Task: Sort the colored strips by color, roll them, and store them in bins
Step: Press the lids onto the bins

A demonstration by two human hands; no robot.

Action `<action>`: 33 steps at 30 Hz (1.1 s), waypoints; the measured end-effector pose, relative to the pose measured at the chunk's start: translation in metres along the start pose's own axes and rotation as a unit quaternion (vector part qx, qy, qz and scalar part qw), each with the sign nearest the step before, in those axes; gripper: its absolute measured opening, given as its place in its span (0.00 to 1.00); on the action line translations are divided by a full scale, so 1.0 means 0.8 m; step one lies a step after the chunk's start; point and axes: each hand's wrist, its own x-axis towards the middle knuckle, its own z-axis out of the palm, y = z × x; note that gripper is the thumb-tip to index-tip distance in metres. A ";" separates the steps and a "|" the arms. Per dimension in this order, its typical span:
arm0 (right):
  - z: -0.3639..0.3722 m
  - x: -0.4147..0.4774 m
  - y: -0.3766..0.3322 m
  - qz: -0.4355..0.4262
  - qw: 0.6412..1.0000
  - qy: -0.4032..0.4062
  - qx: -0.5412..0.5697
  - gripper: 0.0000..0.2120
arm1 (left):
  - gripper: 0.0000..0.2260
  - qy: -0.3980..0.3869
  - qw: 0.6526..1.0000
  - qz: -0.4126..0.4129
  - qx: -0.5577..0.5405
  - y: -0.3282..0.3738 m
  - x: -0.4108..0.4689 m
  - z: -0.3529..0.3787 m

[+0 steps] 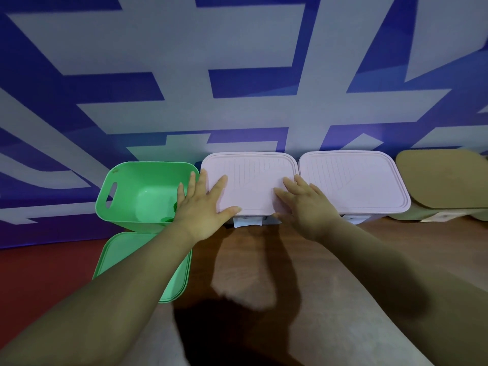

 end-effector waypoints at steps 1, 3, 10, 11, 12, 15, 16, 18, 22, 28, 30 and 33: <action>0.000 -0.005 -0.007 0.003 1.000 0.013 0.014 0.30 | 0.38 0.010 1.000 -0.001 -0.003 -0.002 -0.007 -0.001; 0.001 -0.019 -0.025 0.006 0.998 0.052 0.046 0.30 | 0.36 0.041 0.999 -0.001 -0.016 -0.010 -0.031 0.003; 0.057 -0.072 -0.120 -0.077 0.987 0.108 0.088 0.24 | 0.38 0.058 0.991 -0.112 -0.051 -0.101 -0.180 0.066; 0.069 -0.075 -0.133 -0.078 0.989 0.081 0.097 0.24 | 0.37 0.031 0.988 -0.143 -0.043 -0.118 -0.195 0.078; 0.081 -0.076 -0.148 -0.077 0.990 0.044 0.107 0.25 | 0.36 -0.002 0.984 -0.175 -0.037 -0.137 -0.209 0.091; 0.115 -0.075 -0.191 -0.075 0.974 -0.096 0.190 0.31 | 0.33 -0.083 0.972 -0.218 -0.042 -0.179 -0.239 0.126; 0.125 -0.075 -0.206 -0.076 0.965 -0.131 0.215 0.33 | 0.33 -0.105 0.971 -0.209 -0.041 -0.187 -0.249 0.135; 0.143 -0.074 -0.233 -0.067 0.953 -0.169 0.244 0.35 | 0.34 -0.131 0.974 -0.180 -0.036 -0.192 -0.268 0.152; 0.167 -0.079 -0.263 -0.010 0.937 -0.194 0.289 0.37 | 0.34 -0.105 0.987 -0.121 -0.026 -0.179 -0.306 0.170; 0.185 -0.123 -0.281 0.029 0.932 -0.199 0.301 0.37 | 0.35 -0.111 0.987 -0.105 -0.056 -0.156 -0.340 0.193; 0.190 -0.139 -0.280 0.010 0.947 -0.199 0.251 0.35 | 0.35 -0.112 0.988 -0.088 -0.058 -0.154 -0.346 0.192; 0.196 -0.165 -0.276 -0.045 0.954 -0.197 0.222 0.29 | 0.33 -0.108 0.991 -0.062 -0.058 -0.152 -0.359 0.196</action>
